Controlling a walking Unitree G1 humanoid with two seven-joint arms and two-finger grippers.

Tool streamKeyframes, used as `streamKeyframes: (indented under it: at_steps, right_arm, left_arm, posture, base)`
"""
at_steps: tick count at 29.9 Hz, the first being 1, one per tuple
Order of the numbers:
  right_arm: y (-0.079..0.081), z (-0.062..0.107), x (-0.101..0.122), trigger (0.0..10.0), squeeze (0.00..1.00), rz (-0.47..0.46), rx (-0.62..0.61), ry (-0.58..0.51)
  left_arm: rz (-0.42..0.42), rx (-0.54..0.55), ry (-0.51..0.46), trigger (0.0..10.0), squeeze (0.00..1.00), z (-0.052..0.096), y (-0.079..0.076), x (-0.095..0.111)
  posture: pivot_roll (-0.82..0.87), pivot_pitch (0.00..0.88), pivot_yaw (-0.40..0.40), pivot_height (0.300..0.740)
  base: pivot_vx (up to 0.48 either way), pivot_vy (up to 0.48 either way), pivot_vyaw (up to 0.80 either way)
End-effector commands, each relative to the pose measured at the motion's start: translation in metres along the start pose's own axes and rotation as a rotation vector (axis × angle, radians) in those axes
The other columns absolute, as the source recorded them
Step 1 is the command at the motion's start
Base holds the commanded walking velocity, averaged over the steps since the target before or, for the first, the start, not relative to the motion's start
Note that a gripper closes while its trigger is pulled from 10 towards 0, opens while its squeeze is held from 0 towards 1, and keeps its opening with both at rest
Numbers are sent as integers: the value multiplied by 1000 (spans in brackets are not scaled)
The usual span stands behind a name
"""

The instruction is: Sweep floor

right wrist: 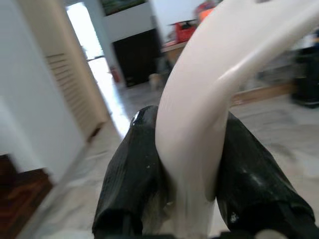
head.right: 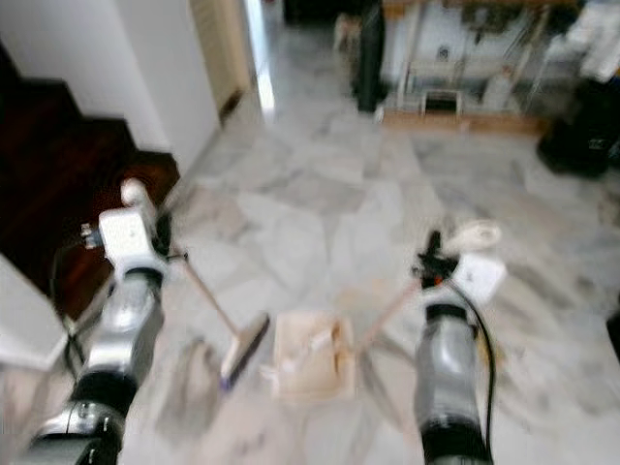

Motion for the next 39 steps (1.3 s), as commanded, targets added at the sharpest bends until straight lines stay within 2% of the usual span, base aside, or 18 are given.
streamKeyframes:
  at_steps: [1, 9, 30, 39]
  right_arm:
    - [4, -4, 7, 10000, 0, -24, 7, -40]
    - [5, -5, 8, 10000, 0, -27, 9, -42]
    - [5, -6, 7, 10000, 0, -39, 7, -37]
    - [3, -7, 8, 10000, 0, -36, 4, -38]
  left_arm:
    - [-9, 6, -45, 10000, 0, -3, 2, 12]
    - [-2, -4, -43, 10000, 0, -4, -2, 12]
    - [-4, 7, -40, 10000, 0, -4, 0, 13]
    - [-11, -17, -52, 10000, 0, -3, -5, 13]
  posture:
    - [-67, 0, 90, 740]
    - [-71, 0, 91, 740]
    - [-61, 0, 82, 740]
    - [-63, 0, 77, 740]
  base:
    - [0, 349, 794]
    - [0, 344, 754]
    - [0, 330, 0]
    - [0, 0, 0]
Point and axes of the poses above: a point about 5 cm out from each wrist's last joint towards the gripper, its own z axis pointing back from the gripper into the wrist, its own x axis along the axis of the wrist's last joint, y = z × x, the point moved 3 cm from there along -z, pointing out of the wrist towards the gripper, and after that the axes turned 8 degrees about -z, right-handed, at the moved point
